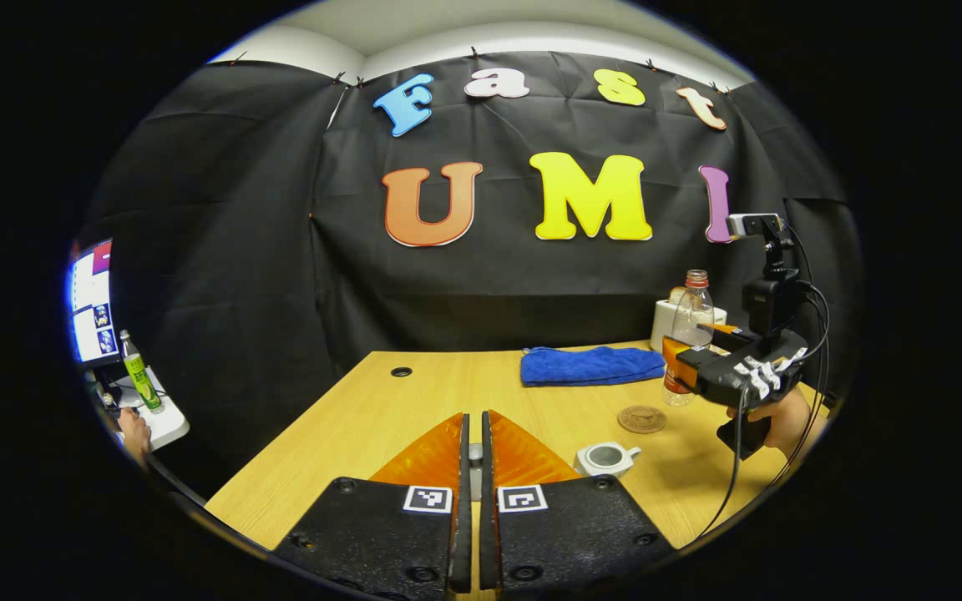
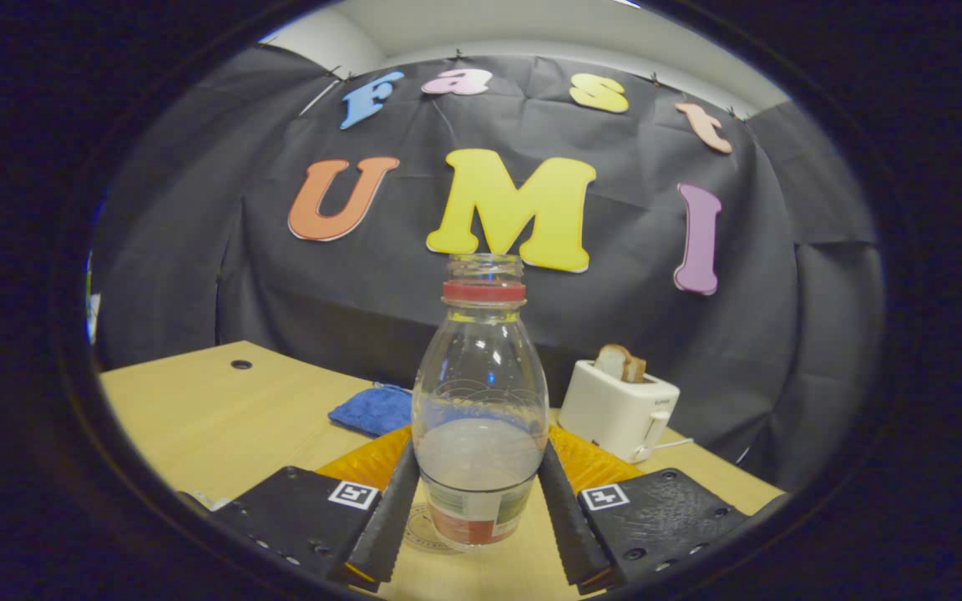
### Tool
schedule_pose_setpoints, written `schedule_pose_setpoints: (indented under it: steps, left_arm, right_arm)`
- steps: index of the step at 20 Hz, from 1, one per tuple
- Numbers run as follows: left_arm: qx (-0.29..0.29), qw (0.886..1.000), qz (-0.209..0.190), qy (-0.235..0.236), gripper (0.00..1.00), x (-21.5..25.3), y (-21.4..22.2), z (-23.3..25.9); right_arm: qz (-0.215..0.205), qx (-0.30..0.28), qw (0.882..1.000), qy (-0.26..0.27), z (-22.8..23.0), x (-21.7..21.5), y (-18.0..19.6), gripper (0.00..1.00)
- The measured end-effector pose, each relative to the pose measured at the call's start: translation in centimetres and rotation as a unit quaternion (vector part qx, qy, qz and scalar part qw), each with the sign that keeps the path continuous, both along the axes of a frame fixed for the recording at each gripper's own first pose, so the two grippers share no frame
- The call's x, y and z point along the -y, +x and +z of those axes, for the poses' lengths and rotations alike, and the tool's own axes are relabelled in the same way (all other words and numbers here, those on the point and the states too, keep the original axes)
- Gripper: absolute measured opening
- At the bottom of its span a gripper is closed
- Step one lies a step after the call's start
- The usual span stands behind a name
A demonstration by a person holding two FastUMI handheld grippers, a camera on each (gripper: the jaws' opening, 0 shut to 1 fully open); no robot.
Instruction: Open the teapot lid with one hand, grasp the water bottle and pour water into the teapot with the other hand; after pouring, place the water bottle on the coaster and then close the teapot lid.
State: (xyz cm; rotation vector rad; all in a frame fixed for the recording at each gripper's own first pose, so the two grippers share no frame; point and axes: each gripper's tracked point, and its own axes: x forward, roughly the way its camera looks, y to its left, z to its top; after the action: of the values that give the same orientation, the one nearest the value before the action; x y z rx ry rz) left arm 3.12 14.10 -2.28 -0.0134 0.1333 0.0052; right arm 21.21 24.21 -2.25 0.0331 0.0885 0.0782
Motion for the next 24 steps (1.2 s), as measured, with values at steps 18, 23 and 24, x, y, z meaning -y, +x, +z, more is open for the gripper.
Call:
schedule_pose_setpoints:
  steps: [18,23,24]
  left_arm:
    - [-0.017,0.999,-0.003,0.043,0.06,1.4,0.9,-1.3]
    - [-0.018,0.999,-0.006,0.042,0.06,1.4,0.9,-1.4]
    - [-0.017,0.999,-0.007,0.040,0.06,1.5,0.8,-1.3]
  right_arm:
    - [0.049,-0.036,0.998,0.000,-3.9,-2.4,3.7,0.80]
    - [0.056,-0.025,0.998,-0.011,-3.1,-2.2,2.9,0.96]
    - [0.060,-0.020,0.998,-0.012,-3.0,-2.2,2.7,0.95]
